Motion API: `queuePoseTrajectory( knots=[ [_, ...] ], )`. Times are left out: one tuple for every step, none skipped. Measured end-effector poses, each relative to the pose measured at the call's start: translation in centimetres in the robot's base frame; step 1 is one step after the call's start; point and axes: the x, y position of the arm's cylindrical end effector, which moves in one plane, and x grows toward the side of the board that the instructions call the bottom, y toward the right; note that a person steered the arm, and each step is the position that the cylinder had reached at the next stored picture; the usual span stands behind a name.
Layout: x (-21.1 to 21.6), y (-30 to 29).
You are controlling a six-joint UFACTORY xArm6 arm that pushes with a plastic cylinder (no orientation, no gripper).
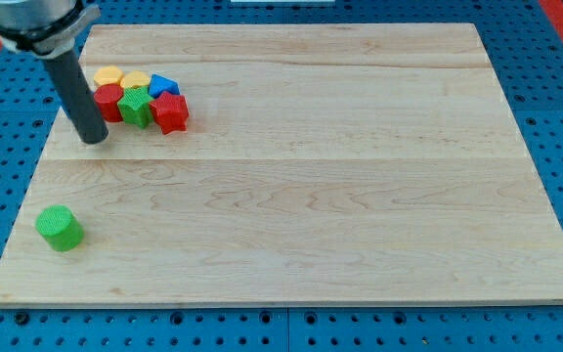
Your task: Move the blue cube into group of blocks
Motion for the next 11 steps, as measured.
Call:
queuePoseTrajectory(
  knots=[
    [1.6,-7.4],
    [0.3,-7.6],
    [-2.6,-7.5],
    [-3.8,-7.7],
    [-4.7,-5.5],
    [-6.1,-5.2],
    [-6.0,-6.0],
    [-6.1,-7.6],
    [-8.8,-6.4],
    [-8.8,-3.9],
    [-8.4,-3.3]
  ],
)
